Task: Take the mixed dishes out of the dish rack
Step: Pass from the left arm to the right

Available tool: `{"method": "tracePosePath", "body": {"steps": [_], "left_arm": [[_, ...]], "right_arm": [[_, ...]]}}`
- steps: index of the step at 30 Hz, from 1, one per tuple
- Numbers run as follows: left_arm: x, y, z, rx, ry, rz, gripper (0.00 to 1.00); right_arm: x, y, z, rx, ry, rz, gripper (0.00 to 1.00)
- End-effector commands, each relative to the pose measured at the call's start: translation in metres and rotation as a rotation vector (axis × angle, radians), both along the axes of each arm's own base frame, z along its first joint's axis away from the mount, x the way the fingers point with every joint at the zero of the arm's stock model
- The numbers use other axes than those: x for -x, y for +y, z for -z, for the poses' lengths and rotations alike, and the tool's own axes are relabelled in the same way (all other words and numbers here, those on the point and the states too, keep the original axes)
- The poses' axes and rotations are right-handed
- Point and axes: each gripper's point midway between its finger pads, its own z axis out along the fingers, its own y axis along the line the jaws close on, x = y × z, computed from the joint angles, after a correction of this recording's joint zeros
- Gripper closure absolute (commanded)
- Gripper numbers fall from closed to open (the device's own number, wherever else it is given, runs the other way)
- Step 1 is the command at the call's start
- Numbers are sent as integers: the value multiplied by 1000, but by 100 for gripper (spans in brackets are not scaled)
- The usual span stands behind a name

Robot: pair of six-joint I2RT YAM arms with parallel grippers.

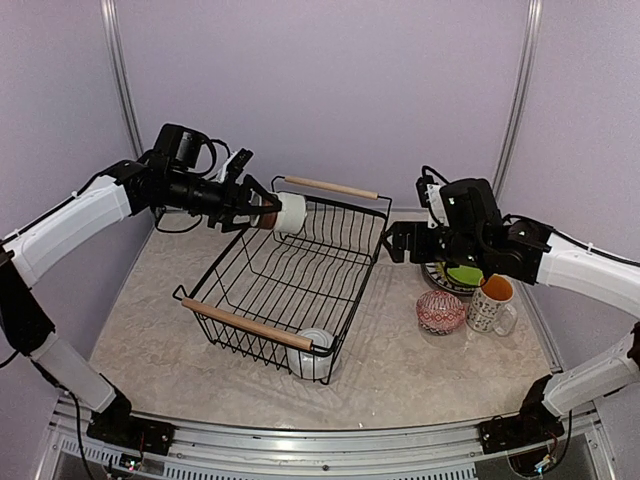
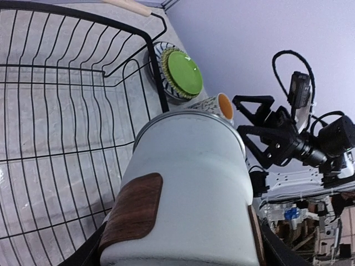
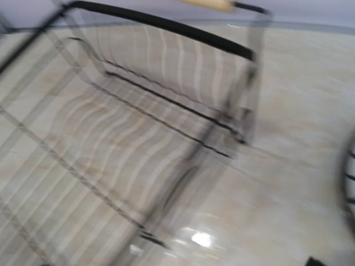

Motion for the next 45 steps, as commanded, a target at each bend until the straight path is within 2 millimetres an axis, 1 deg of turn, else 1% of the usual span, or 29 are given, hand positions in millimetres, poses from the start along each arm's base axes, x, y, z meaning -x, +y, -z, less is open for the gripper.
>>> {"method": "tracePosePath", "body": {"steps": [1,3,6,9,10,13,16,17,19,20,23,24,26,28,31,33,36,38,41,44,45], "left_arm": [[3,-3,-35,257,-49,111,59],[4,0,-27,272,-41,119,59],[6,3,-25,298,-28,130,59],[8,5,-23,294,-40,130,59],[9,5,-24,294,-44,132,59],[13,2,-24,292,-50,141,58],[15,-2,-20,288,-34,160,58],[15,-4,-18,286,-27,166,58],[16,-6,-16,285,-19,171,59],[17,-7,-16,285,-18,174,59],[18,-8,-15,285,-16,180,59],[18,-9,-15,286,-13,181,59],[18,-8,-15,286,-11,179,59],[16,-6,-15,279,-23,163,60],[14,2,-23,278,-61,136,60],[13,6,-25,269,-92,114,60],[13,9,-29,271,-91,111,60],[12,8,-27,278,-81,115,60],[10,7,-24,278,-66,114,60],[14,3,-24,302,-46,147,61],[15,1,-24,301,-48,154,61]], "right_arm": [[-2,50,-39,-185,-77,-194,0],[-3,74,-43,-251,-86,-279,0],[0,110,-53,-339,-101,-415,0],[7,144,-63,-416,-117,-555,0],[8,153,-63,-432,-114,-590,0],[14,177,-77,-515,-148,-700,0],[20,190,-89,-591,-176,-772,1],[21,193,-91,-613,-181,-790,3],[25,197,-94,-655,-188,-823,9],[26,199,-94,-670,-186,-835,13],[28,201,-92,-699,-176,-844,21],[28,202,-91,-707,-175,-847,25],[27,203,-90,-707,-167,-841,29],[23,200,-84,-682,-154,-806,28],[16,188,-71,-644,-147,-725,20],[15,180,-63,-638,-131,-694,16],[18,173,-57,-620,-124,-682,12],[19,170,-59,-615,-130,-677,9],[24,169,-72,-630,-161,-698,7],[28,177,-77,-636,-175,-737,6],[27,181,-78,-637,-172,-747,9]]}}
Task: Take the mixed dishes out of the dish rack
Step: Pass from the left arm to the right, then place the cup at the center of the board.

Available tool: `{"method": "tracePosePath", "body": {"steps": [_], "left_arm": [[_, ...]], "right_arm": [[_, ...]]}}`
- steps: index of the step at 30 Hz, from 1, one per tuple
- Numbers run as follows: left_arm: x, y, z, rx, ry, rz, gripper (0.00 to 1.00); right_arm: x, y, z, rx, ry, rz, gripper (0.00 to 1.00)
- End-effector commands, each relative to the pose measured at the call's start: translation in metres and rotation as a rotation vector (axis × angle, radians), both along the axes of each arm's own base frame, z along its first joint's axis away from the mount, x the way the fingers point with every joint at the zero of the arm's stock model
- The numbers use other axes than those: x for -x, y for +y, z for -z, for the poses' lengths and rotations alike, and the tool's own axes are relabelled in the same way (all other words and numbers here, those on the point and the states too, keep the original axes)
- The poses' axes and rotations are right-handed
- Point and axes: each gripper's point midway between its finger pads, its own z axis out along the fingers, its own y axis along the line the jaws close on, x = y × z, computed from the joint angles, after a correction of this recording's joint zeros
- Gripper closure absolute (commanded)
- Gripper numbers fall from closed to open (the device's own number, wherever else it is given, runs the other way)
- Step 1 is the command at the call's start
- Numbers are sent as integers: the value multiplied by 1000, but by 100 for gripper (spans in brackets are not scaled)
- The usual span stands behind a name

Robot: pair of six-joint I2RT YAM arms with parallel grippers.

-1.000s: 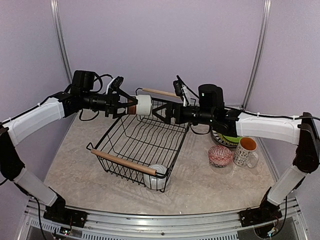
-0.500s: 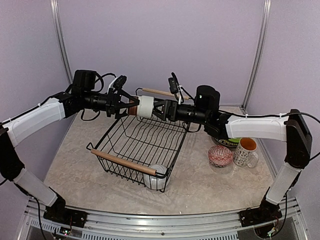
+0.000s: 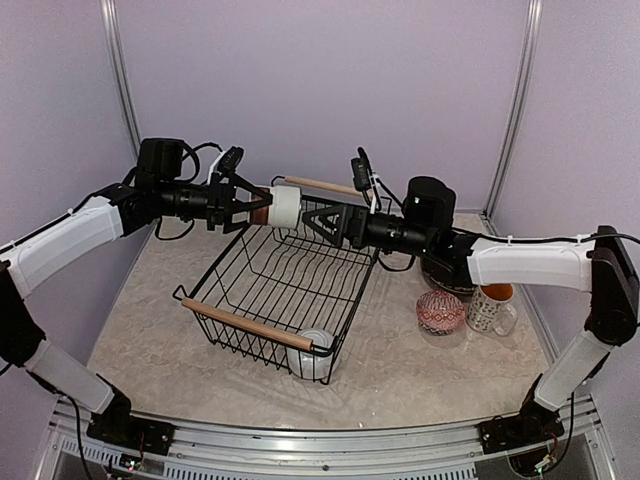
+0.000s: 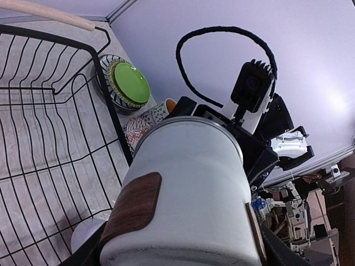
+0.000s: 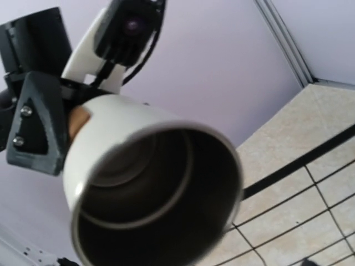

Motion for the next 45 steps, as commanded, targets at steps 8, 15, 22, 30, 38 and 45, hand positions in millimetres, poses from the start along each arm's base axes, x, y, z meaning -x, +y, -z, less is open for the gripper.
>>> {"method": "tracePosePath", "body": {"steps": [8,15,22,30,38,45], "left_arm": [[9,-15,4,11,-3,74,61],[13,-20,6,9,13,91,61],[7,-15,9,-11,12,52,43],[-5,-1,10,-45,-10,-34,1],[-6,10,0,-63,-69,-80,1],[-6,9,0,-67,-65,-79,1]], "right_arm": [[13,30,-39,-101,-73,-132,40],[20,33,-37,-173,-32,-195,74],[26,29,-36,-200,-17,-218,100],[18,19,-40,-65,-71,-112,100],[-10,-33,-18,255,-84,215,100],[-11,-114,-4,540,-47,488,100]]}}
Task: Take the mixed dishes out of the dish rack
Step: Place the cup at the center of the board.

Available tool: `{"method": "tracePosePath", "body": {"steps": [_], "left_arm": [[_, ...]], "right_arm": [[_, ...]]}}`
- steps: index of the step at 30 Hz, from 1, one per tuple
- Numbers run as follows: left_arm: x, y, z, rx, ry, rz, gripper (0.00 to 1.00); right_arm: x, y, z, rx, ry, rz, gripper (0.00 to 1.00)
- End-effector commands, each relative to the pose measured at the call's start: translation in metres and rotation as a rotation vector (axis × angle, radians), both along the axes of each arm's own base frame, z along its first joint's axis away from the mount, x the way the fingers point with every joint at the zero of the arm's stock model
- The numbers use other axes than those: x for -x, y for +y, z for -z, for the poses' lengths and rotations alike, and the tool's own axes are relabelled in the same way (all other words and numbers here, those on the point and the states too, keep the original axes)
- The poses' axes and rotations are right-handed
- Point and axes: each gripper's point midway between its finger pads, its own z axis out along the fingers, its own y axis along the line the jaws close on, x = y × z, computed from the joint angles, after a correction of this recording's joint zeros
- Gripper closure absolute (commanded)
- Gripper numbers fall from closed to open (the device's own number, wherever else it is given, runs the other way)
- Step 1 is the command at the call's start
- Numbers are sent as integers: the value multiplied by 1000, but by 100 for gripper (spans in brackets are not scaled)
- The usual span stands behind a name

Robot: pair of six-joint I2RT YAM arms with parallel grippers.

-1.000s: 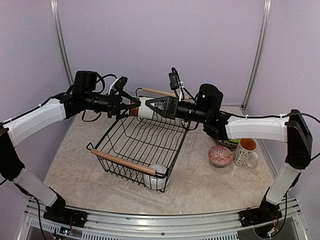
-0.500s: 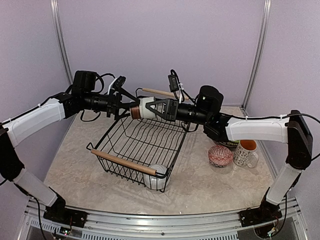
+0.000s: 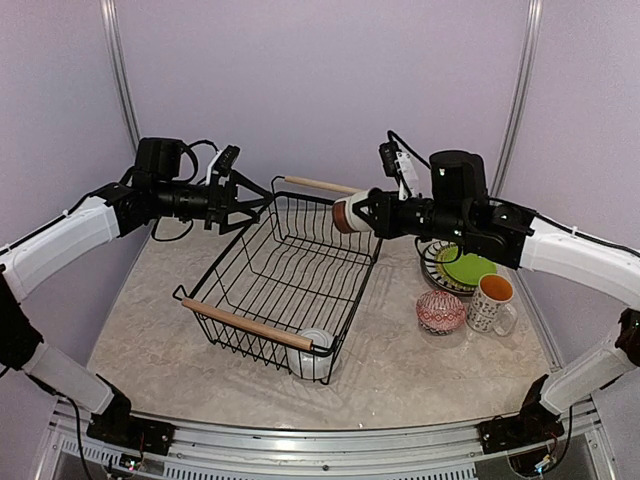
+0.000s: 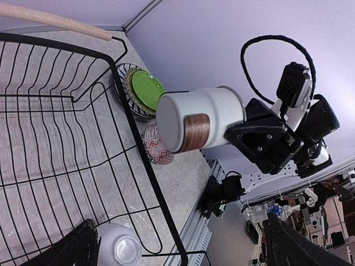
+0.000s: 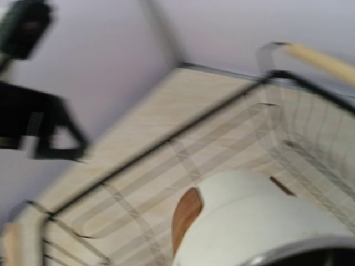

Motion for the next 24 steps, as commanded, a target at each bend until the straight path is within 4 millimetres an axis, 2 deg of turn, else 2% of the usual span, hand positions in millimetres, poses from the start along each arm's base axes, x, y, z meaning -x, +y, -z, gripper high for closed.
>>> {"method": "tracePosePath", "body": {"steps": [1,7,14,17,24], "left_arm": [[-1,4,-1,-16,-9,-16,1],[0,3,-1,-5,2,-12,1],[-2,1,4,-8,20,-5,1],[-3,0,6,-9,26,-4,1],[-4,-1,8,-11,33,-2,1]], "right_arm": [[0,-69,14,258,20,241,100],[25,-136,51,440,182,412,100],[71,-190,114,606,450,512,100],[88,-205,134,625,547,546,100],[114,-233,161,610,662,646,100]]}}
